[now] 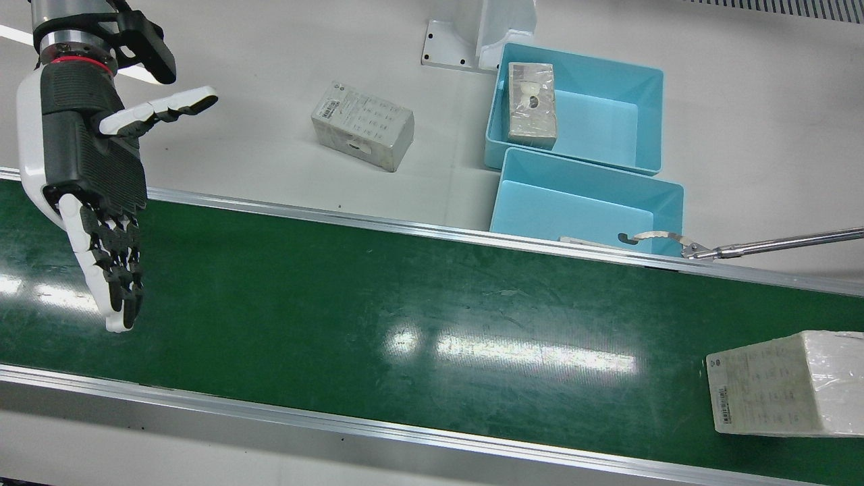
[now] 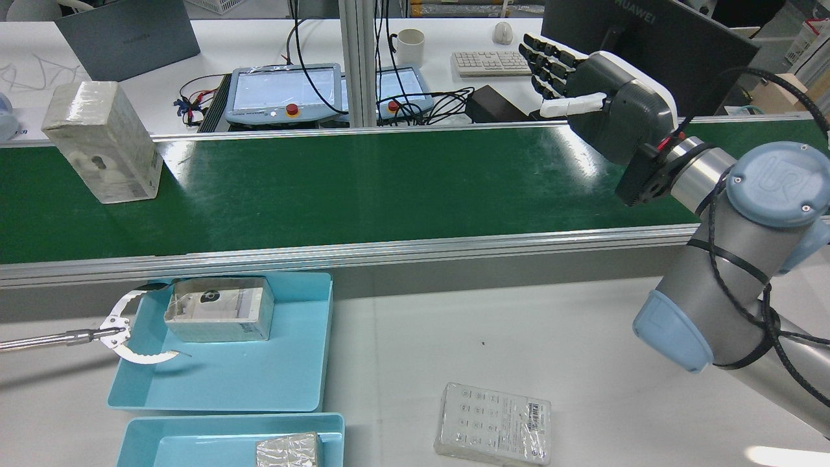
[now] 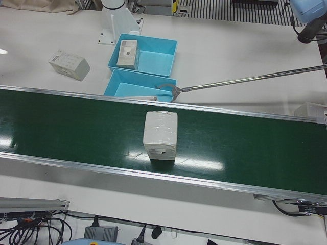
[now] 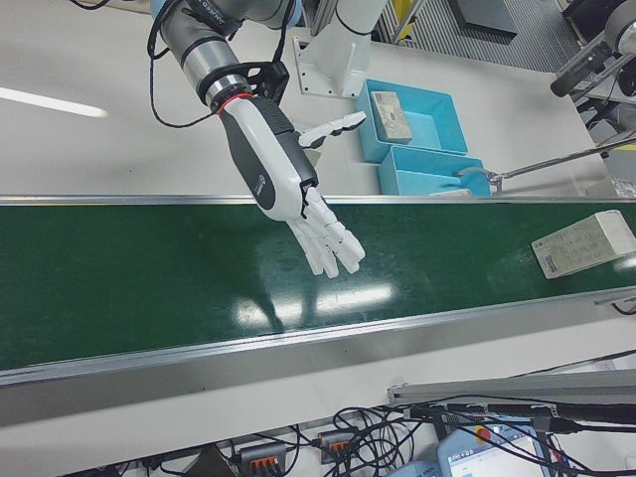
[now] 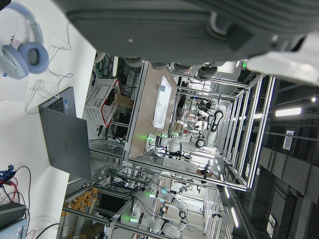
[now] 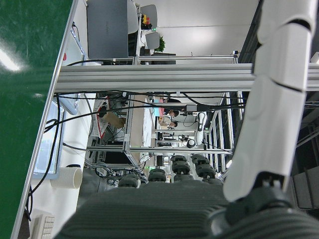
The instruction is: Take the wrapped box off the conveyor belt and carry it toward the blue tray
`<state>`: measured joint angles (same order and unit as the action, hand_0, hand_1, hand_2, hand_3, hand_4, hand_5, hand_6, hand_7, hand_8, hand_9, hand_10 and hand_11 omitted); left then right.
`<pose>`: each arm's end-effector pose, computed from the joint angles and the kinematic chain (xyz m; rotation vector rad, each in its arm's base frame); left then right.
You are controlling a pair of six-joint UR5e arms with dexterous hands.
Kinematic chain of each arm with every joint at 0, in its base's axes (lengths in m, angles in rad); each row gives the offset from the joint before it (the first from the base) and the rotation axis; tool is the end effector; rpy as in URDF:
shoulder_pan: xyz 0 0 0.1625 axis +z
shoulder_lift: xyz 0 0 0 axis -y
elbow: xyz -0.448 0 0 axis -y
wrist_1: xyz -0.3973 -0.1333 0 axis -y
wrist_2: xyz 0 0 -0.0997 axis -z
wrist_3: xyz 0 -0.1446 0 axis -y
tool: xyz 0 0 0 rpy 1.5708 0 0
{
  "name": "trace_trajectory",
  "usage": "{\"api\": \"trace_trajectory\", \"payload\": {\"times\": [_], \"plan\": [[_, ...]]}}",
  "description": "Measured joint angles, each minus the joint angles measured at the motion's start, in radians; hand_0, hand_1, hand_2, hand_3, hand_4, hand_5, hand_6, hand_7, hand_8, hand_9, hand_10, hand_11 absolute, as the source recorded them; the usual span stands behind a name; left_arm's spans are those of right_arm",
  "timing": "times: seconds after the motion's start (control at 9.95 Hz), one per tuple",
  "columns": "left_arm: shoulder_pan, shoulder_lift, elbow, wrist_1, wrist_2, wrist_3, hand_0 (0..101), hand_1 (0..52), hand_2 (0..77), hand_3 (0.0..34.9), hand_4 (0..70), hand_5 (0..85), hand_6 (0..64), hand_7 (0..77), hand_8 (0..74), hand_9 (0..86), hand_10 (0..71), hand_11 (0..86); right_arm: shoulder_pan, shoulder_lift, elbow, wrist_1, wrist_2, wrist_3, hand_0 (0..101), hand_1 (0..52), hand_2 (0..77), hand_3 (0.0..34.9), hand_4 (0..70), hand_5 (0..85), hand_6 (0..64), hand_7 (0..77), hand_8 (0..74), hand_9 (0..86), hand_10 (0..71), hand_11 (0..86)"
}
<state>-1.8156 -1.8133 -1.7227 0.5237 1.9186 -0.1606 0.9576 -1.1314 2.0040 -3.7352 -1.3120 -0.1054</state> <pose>-0.2260 -0.5582 0.5611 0.3147 -2.0102 2.2954 -0.2105 -0.5951 0.3210 -0.3629 -2.3055 1.7453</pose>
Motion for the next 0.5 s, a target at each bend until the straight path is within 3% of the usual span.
{"api": "trace_trajectory", "payload": {"times": [0.5], "plan": [[0.0,0.0,0.0,0.0,0.0,0.0,0,0.0,0.5,0.0,0.0,1.1,0.0,0.0,0.0,0.0,0.0,0.0,-0.007,0.014,-0.013,0.002,0.001,0.002,46,10.4,8.2,4.8,3.3,6.0,0.0,0.5,1.6,1.1,0.0,1.1]]}}
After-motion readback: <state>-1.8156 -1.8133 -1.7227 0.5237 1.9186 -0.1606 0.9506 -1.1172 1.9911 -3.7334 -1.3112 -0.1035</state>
